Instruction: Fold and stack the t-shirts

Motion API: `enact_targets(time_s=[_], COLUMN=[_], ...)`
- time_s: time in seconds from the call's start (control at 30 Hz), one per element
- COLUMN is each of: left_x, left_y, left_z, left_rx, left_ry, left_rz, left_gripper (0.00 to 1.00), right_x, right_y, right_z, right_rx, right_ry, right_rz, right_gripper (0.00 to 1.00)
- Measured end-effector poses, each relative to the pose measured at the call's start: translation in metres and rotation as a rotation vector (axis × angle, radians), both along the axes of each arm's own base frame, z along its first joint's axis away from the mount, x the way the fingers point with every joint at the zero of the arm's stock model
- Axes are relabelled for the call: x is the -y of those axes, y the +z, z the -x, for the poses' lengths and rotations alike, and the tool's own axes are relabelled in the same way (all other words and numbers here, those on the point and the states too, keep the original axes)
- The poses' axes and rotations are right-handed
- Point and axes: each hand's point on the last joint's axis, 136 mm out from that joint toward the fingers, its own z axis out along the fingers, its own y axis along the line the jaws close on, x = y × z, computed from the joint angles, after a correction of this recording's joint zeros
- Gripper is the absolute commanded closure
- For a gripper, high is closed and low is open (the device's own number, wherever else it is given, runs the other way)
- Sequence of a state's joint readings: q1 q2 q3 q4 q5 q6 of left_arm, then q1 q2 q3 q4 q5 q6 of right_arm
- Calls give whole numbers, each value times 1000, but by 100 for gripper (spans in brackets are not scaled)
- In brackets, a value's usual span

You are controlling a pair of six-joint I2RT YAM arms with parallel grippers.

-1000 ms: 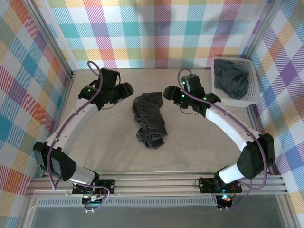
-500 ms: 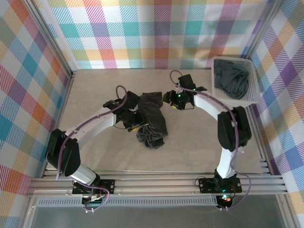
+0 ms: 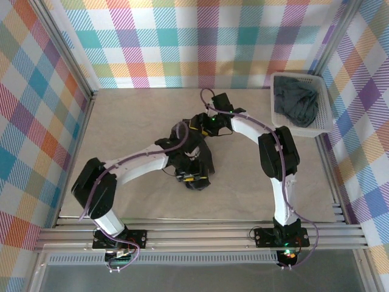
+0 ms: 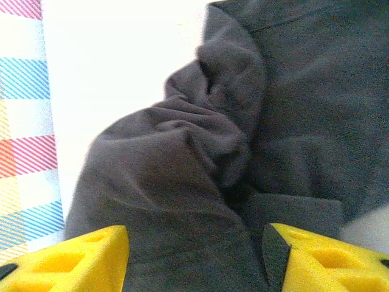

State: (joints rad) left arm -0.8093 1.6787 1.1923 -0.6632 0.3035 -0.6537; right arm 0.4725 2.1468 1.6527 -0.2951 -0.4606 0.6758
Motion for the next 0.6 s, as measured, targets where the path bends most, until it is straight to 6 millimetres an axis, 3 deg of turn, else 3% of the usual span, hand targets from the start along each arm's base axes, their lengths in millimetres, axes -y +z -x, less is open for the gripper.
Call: enact_targets(time_s=[0.07,0.1,0.2,0.23,0.33,0.43,0.6], left_x=[4,3,-10,-17,-39,-66,-129], left_y=[-17,-25,-46,-52,-57,-48,10], left_z=[10,13,14,12,2,-4,-25], left_rx=[-19,-26,-30,-20,27,81,203], left_ry=[-54,-67,-73,-64,-19,66,305], left_rz=[-49,-76,-181,-225,-330,-377,-309], left_gripper=[45,52,91,100,100,100,100], right_x=[-8,-10,-7,-4,10,20,34], right_y=[-2,-6,-25,-34,-54,-64,-71], right_z=[-4,-6,-9,-8,-9,-12,-13], right_rx=[0,-6,-45,-68,-133,-170,-195], right_ry=[11,13,2,-7,-35,-57,-98], right_rz=[-4,0,30,48,97,126,177], right_gripper=[43,43,45,48,57,69,92])
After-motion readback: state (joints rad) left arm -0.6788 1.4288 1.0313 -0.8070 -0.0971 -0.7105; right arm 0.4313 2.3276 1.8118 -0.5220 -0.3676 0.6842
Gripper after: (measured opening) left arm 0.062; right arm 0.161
